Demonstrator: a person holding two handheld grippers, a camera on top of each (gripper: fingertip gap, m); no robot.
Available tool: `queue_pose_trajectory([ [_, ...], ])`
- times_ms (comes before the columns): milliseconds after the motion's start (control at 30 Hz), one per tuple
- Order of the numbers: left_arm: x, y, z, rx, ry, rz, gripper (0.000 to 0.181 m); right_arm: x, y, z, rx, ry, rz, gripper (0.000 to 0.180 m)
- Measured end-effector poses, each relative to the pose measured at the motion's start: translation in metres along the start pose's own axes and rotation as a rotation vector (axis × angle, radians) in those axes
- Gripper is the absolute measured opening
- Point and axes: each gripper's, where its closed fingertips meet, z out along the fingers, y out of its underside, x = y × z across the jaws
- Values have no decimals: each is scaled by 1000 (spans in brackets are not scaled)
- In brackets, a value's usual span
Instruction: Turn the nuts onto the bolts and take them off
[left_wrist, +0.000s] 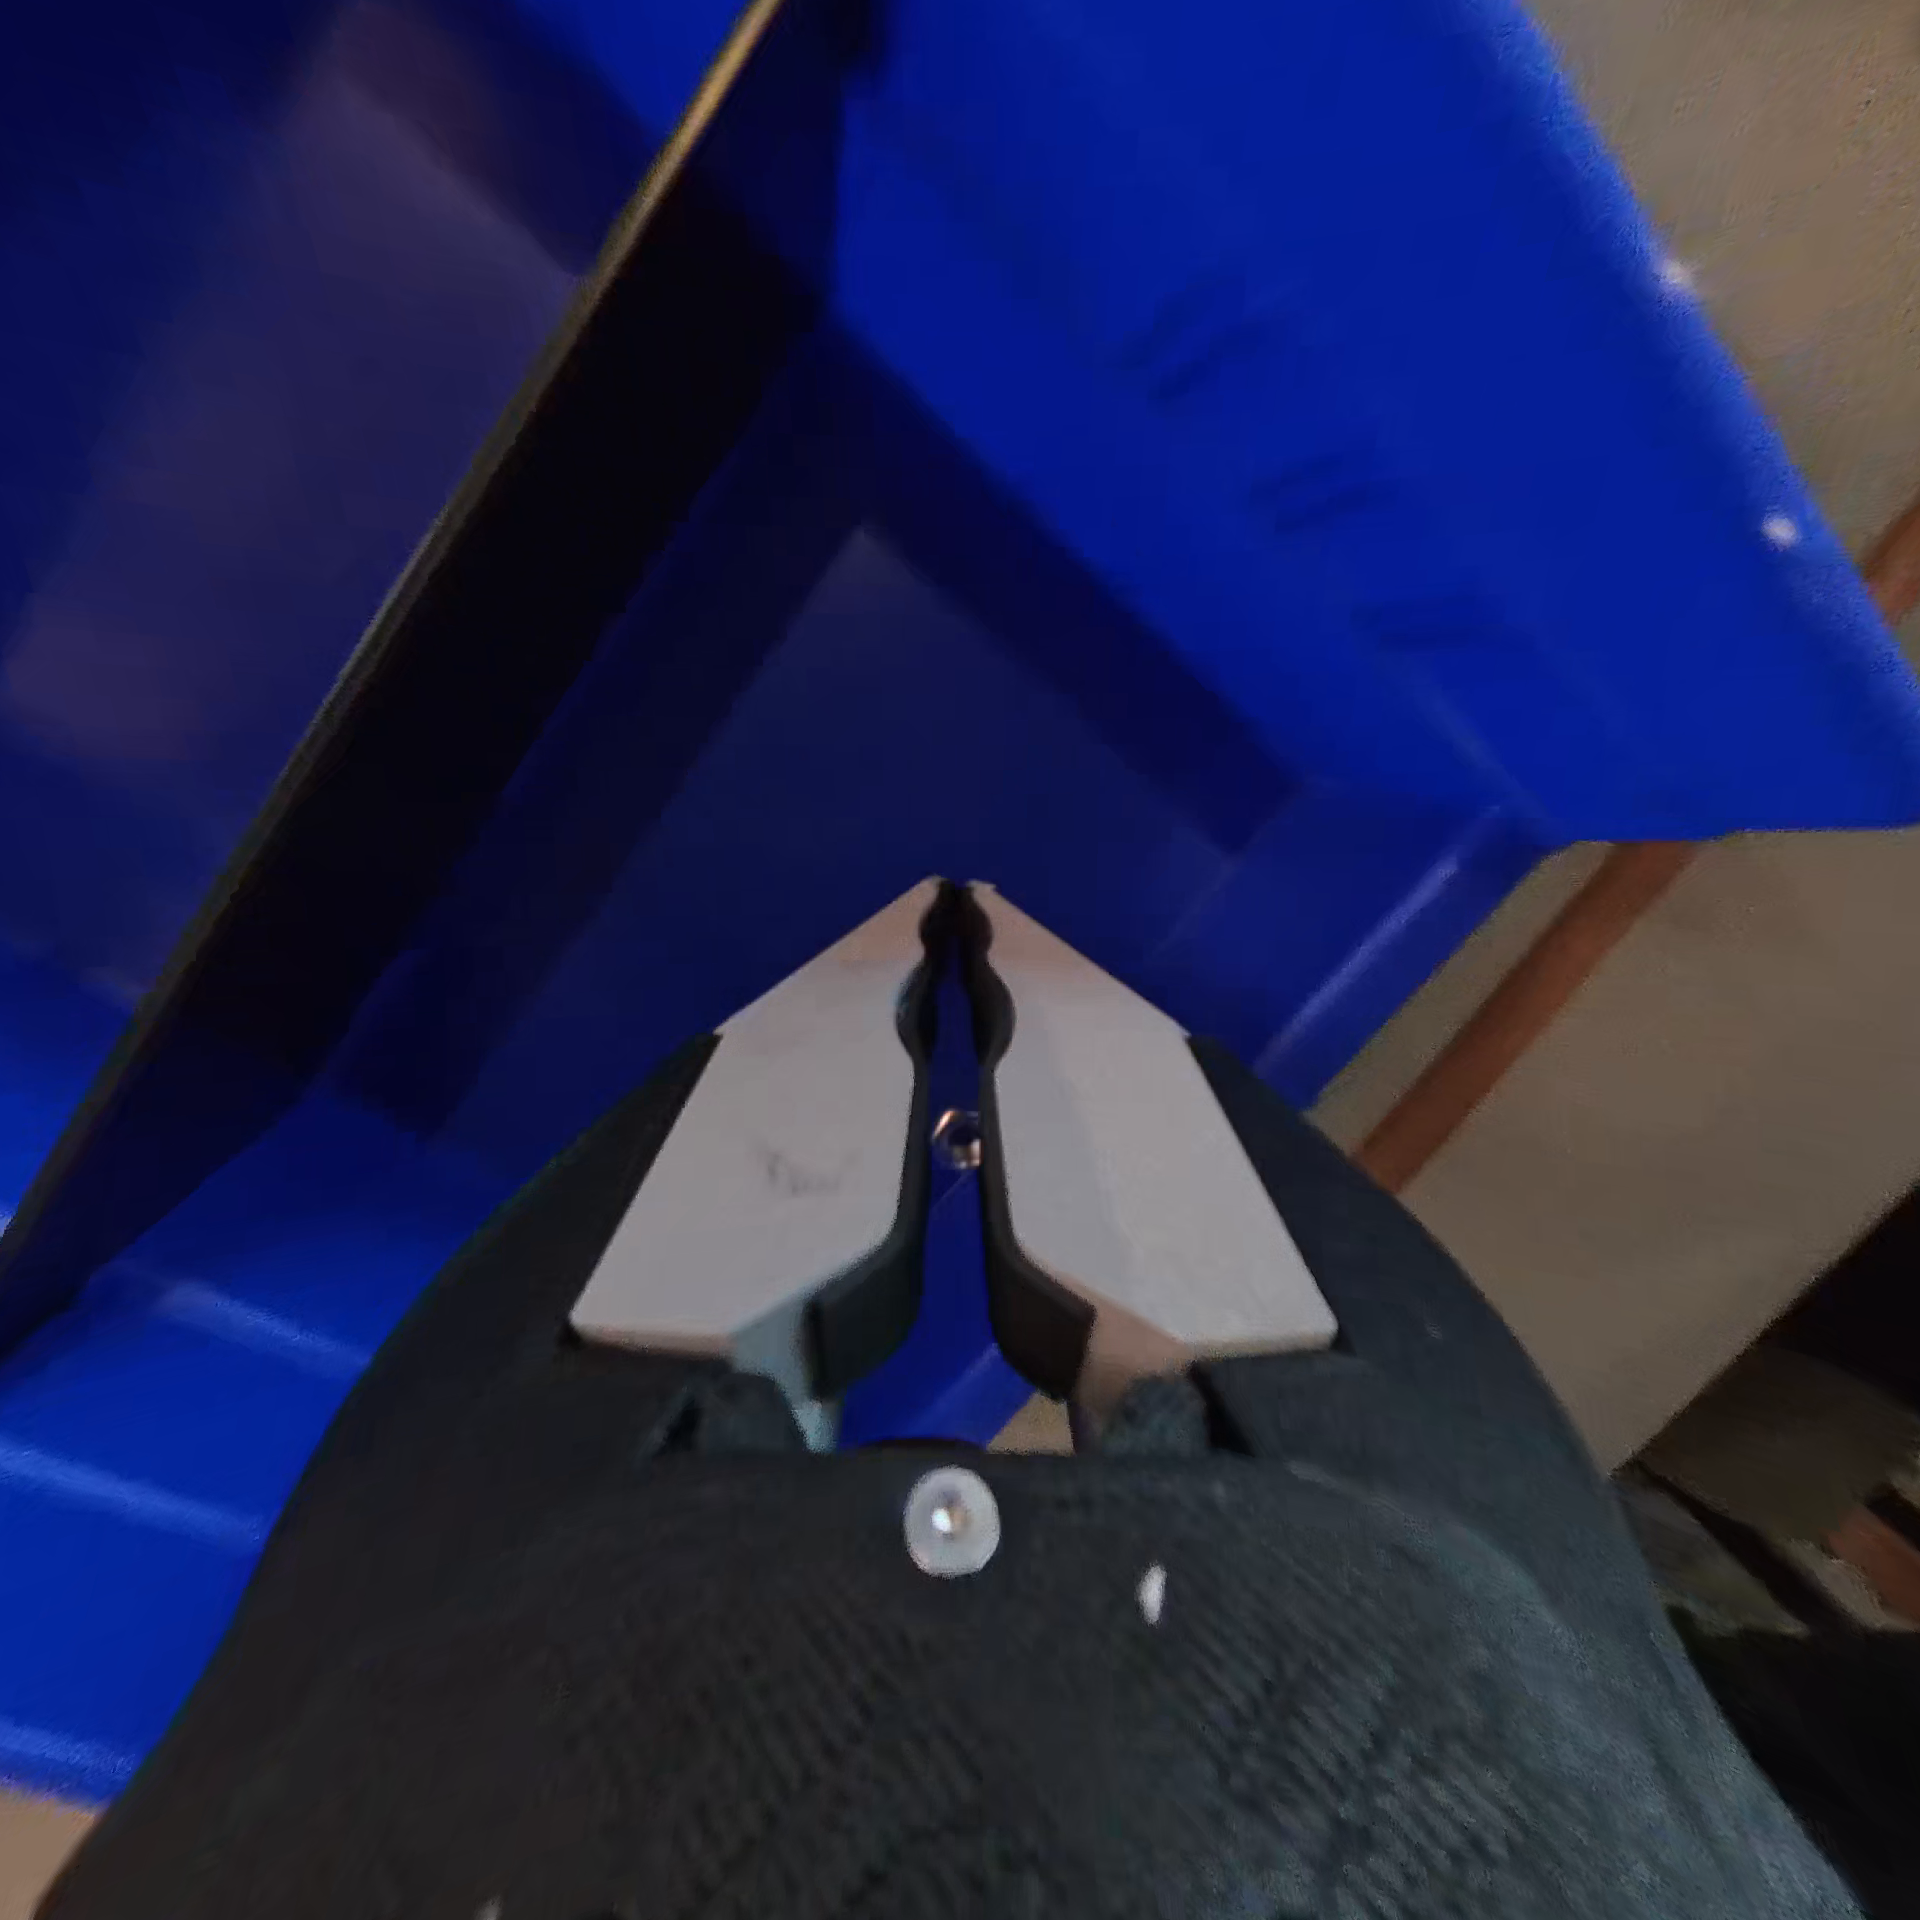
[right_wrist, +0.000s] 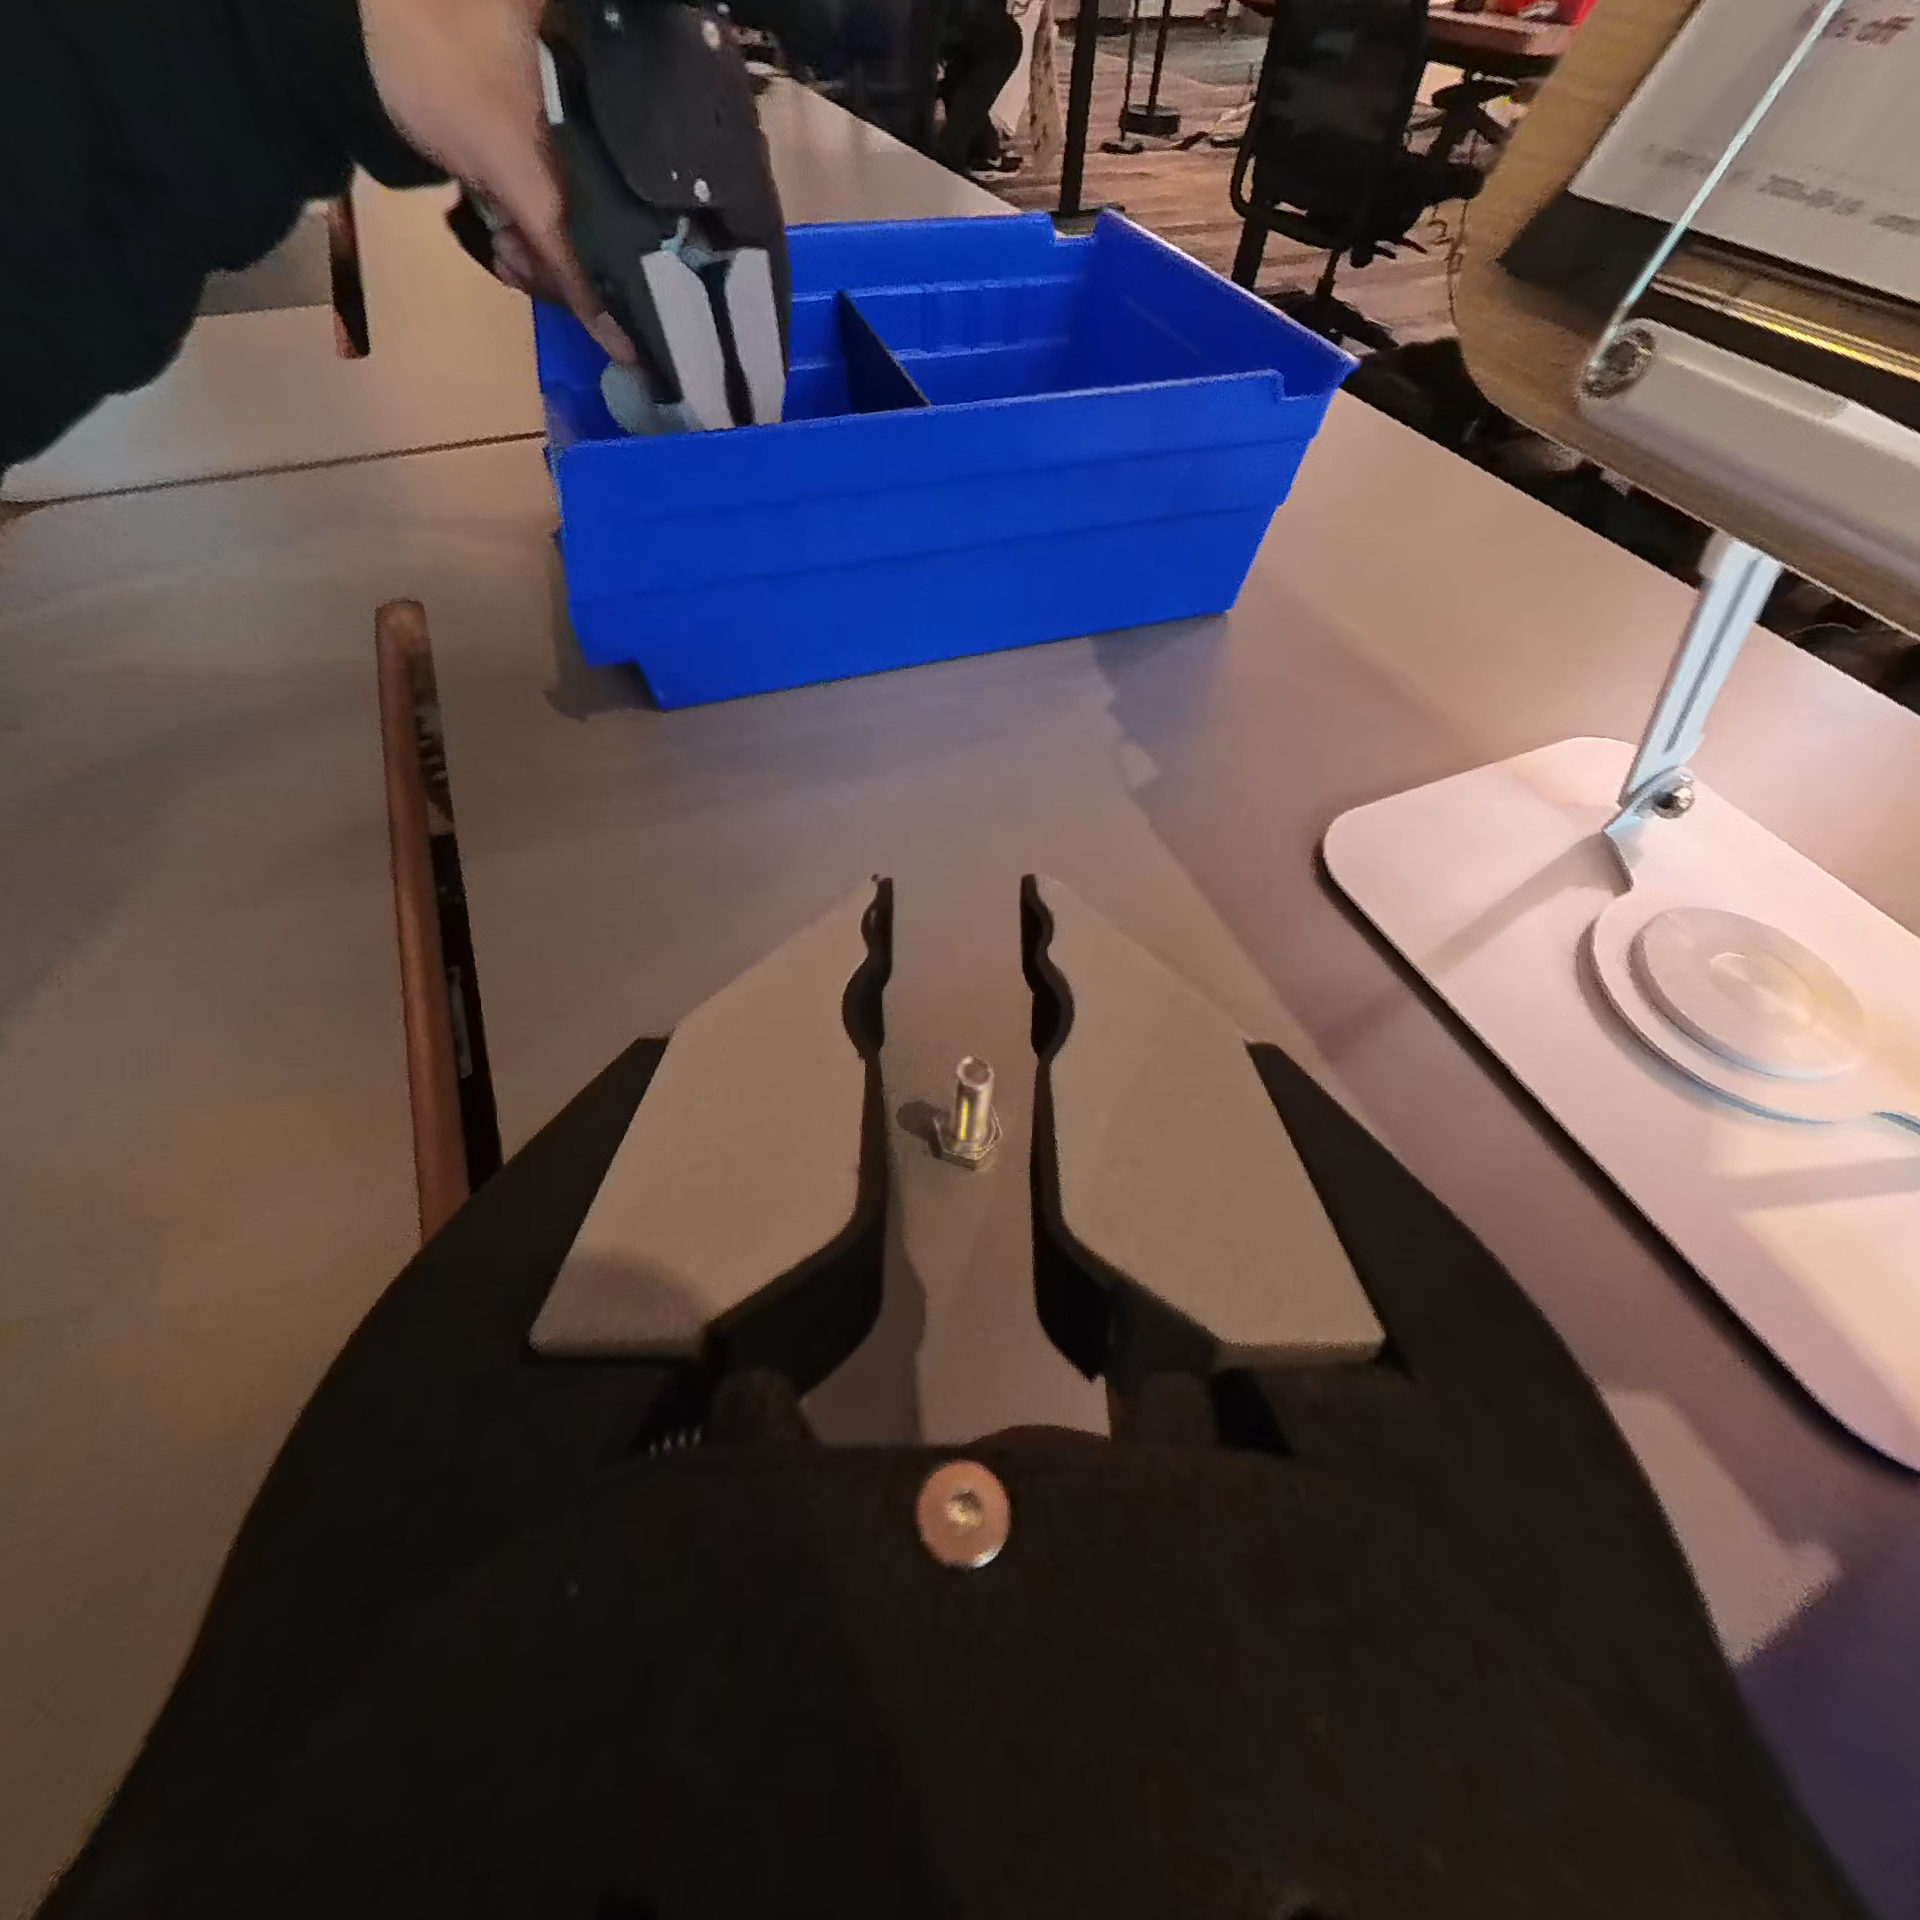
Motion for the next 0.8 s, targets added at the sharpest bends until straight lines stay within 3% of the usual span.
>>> queue_pose_trajectory([
  [33, 3, -1, 2, -12, 12, 27, 0, -2, 0, 0, -4, -4, -8, 22],
  [133, -5, -3, 6, -45, -52, 100, 5, -10, -5, 0, 11, -25, -32, 22],
  [267, 9, -21, 0, 75, 19, 183, 11, -19, -11, -1, 42, -51, -75, 22],
  [433, 5, -17, 1, 105, 17, 262, 15, -7, -5, 1, 46, -6, -77, 22],
  [800, -2, -7, -20, 173, 41, 238, 24, 8, -11, -10, 142, 10, -4, 23],
])
